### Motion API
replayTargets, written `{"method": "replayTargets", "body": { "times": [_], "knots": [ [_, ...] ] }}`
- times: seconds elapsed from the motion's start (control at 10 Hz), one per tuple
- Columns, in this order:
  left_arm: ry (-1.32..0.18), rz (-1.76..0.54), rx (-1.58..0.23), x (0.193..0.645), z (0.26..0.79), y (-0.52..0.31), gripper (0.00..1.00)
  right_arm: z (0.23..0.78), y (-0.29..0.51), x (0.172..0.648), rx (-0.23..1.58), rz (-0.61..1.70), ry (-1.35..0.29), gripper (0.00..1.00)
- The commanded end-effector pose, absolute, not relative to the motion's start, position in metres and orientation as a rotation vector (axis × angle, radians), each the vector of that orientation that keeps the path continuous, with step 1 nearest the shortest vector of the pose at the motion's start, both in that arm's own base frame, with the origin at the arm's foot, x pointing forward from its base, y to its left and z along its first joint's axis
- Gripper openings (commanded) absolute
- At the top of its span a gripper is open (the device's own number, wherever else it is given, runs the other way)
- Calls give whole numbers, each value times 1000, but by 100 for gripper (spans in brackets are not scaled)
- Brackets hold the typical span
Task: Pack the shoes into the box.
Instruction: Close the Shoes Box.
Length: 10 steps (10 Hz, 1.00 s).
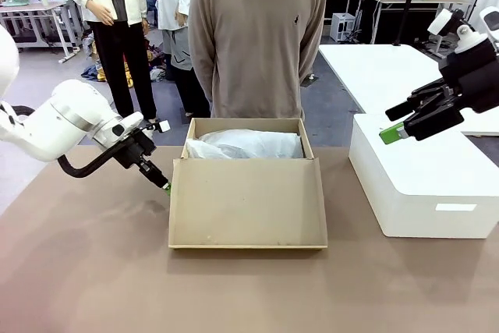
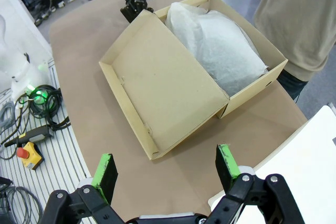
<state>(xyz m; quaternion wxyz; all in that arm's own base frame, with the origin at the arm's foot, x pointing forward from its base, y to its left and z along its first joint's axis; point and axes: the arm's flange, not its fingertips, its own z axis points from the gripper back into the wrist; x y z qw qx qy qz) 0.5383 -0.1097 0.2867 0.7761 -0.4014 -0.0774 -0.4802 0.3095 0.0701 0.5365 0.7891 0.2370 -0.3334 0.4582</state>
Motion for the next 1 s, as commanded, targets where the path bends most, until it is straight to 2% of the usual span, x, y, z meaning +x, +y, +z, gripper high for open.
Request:
{"method": "replayTargets", "body": {
  "times": [0.0,0.9],
  "knots": [
    [-199,-1050,-921,541,282,-113,0,537,71,313,540,1005,-740,100],
    [-101,-1102,-1078,543,271,-125,0,537,71,313,540,1005,-740,100]
  ]
}}
